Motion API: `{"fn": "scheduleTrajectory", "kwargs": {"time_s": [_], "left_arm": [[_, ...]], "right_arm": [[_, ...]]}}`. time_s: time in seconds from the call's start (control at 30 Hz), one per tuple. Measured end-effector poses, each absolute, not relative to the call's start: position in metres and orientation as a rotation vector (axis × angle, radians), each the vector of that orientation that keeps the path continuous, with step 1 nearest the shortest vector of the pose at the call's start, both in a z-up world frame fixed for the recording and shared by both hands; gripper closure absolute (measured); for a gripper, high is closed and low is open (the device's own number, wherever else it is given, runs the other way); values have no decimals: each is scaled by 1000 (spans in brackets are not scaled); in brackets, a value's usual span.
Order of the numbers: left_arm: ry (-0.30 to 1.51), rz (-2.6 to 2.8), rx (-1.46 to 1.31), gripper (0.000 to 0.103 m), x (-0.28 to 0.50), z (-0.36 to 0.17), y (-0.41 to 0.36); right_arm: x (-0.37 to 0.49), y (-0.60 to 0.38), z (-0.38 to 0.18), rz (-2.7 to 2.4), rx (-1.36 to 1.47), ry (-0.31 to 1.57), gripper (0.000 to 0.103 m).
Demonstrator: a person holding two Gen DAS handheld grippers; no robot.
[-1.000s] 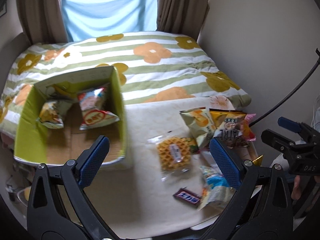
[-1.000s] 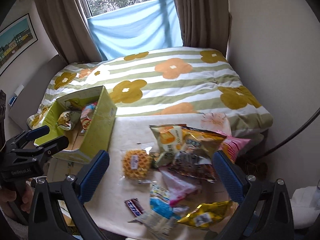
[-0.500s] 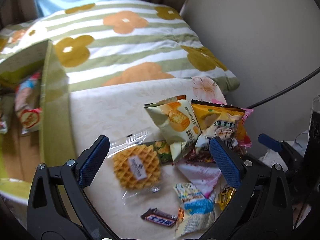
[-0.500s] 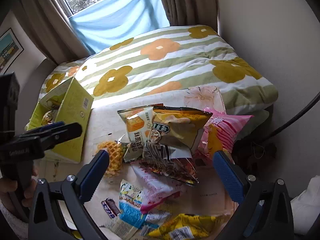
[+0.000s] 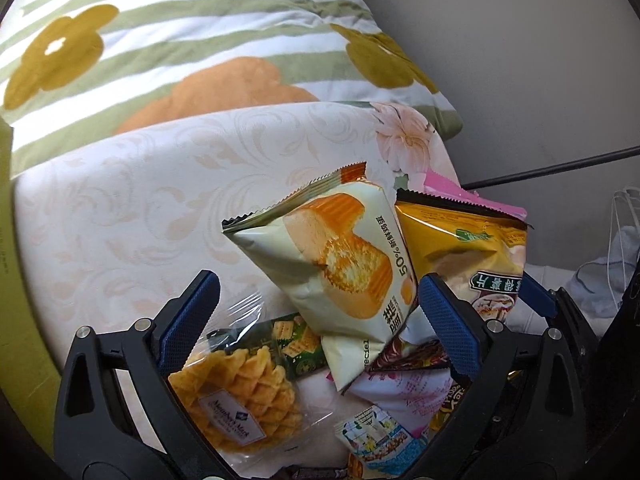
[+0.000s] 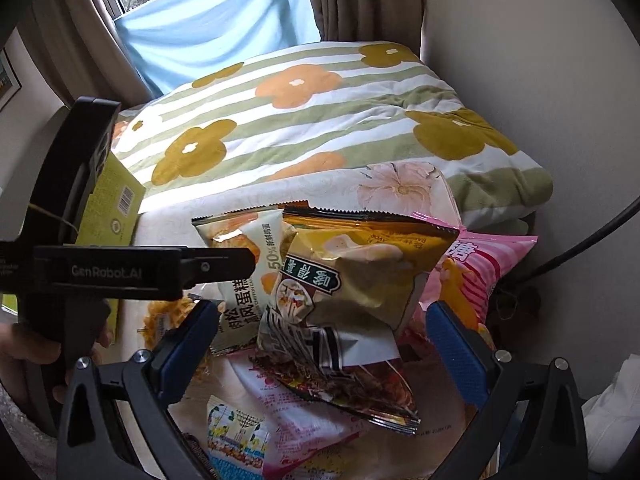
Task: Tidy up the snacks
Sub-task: 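Grasp the cream cake pack with the left tool while the right tool grasps the gold snack bag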
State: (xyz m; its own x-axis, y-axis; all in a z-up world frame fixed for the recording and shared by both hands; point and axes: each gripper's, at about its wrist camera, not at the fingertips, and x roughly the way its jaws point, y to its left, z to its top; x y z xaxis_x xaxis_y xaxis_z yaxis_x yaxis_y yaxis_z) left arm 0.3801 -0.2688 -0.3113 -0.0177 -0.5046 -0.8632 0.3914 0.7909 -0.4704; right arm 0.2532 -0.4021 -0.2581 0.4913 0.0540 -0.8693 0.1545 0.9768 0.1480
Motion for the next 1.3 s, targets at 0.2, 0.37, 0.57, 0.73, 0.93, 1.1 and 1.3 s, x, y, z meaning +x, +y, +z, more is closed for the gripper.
{"fn": "scheduleTrajectory", "kwargs": {"time_s": [0.2, 0.37, 0.57, 0.73, 0.93, 1.1, 1.3], "left_arm": [[1432, -740, -85, 4, 384, -314, -271], [1450, -757, -73, 4, 385, -319, -278], [1459, -768, -72, 5, 383, -323, -282], [1475, -777, -98, 25, 383, -328, -282], [1459, -767, -103, 34, 380, -325, -280], [1440, -756, -122, 41, 379, -318, -275], [1399, -738, -123, 43, 376, -304, -266]], "right_arm": [[263, -401, -269, -107, 201, 1069, 16], [264, -402, -272, -131, 172, 1069, 36], [260, -403, -268, -129, 181, 1048, 48], [258, -405, -265, -121, 208, 1034, 49], [255, -406, -263, -115, 231, 1024, 49], [254, -408, -262, -107, 251, 1015, 50], [250, -407, -253, -92, 257, 992, 50]]}}
